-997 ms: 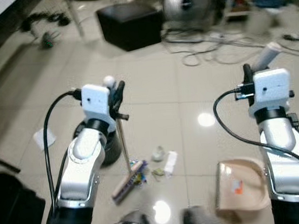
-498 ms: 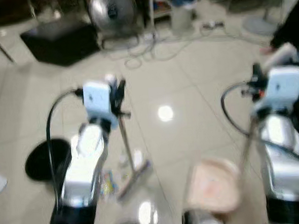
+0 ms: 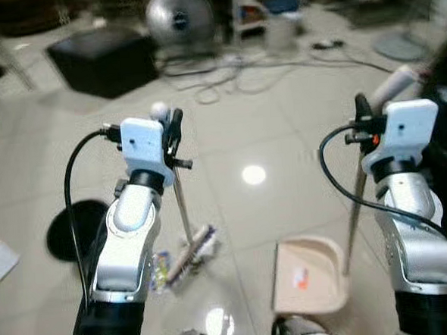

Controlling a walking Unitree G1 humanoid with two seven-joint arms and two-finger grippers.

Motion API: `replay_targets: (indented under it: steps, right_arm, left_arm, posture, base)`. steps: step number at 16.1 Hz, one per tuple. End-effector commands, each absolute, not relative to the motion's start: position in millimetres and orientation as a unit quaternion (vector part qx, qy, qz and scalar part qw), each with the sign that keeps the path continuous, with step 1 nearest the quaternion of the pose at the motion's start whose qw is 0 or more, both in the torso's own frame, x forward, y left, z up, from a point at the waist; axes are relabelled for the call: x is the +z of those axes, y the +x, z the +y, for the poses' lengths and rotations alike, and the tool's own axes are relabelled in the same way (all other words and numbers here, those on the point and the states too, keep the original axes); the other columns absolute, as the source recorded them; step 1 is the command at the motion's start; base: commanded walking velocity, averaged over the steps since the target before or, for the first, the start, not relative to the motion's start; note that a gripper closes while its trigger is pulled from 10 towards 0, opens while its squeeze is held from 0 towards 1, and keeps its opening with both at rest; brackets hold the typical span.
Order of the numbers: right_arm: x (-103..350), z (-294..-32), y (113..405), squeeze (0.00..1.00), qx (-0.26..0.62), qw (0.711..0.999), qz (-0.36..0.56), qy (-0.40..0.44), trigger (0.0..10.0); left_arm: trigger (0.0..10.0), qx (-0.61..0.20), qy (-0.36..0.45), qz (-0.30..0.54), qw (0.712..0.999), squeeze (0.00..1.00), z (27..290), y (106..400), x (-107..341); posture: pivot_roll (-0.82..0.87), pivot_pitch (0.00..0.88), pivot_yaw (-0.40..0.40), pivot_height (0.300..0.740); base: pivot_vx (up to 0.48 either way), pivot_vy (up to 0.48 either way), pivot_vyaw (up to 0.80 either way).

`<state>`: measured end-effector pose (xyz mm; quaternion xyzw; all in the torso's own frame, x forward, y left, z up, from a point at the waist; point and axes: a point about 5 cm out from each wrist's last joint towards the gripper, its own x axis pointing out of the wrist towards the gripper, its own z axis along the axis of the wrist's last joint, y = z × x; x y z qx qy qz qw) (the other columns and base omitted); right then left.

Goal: Sweep floor

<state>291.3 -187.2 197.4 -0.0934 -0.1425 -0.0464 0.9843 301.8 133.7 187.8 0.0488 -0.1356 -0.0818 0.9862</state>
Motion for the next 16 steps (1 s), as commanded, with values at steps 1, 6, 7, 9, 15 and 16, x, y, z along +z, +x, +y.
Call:
replay_targets:
  steps: [1,6,7,9,15,16]
  right_arm:
    - [207.5,-183.0,289.6,0.00,-0.040,0.980,-0.172,-0.090,10.0]
    - [206.5,-179.3,289.0,0.00,-0.028,0.980,-0.172,-0.093,10.0]
    - [206.3,-179.1,288.9,0.00,-0.027,0.980,-0.172,-0.093,10.0]
    - [205.7,-179.3,288.5,0.00,-0.025,0.980,-0.172,-0.093,10.0]
    - [203.3,-182.4,289.6,0.00,-0.032,0.979,-0.173,-0.104,10.0]
    - [203.0,-182.8,290.6,0.00,-0.030,0.979,-0.177,-0.102,10.0]
  left_arm:
    - [10.0,-0.065,0.055,-0.151,0.985,0.00,139.1,301.2,192.7]
    - [10.0,-0.066,0.053,-0.149,0.985,0.00,136.3,300.9,190.3]
    - [10.0,-0.066,0.053,-0.148,0.985,0.00,136.4,300.9,190.1]
    - [10.0,-0.066,0.052,-0.146,0.986,0.00,136.7,301.0,189.4]
    - [10.0,-0.063,0.036,-0.121,0.990,0.00,134.5,303.1,178.2]
    - [10.0,-0.051,0.015,-0.107,0.993,0.00,135.4,304.8,172.1]
  posture:
    - [-0.09,0.109,0.055,0.740]
    - [-0.10,0.111,0.057,0.740]
    - [-0.10,0.111,0.057,0.740]
    - [-0.10,0.112,0.057,0.740]
    - [-0.09,0.122,0.061,0.740]
    - [-0.09,0.126,0.063,0.740]
  base:
    - [0.371,0.000,0.00]
    - [0.368,0.000,0.00]
    - [0.368,0.000,0.00]
    - [0.371,0.000,0.00]
    - [0.184,0.000,0.00]
    - [0.000,0.000,0.00]
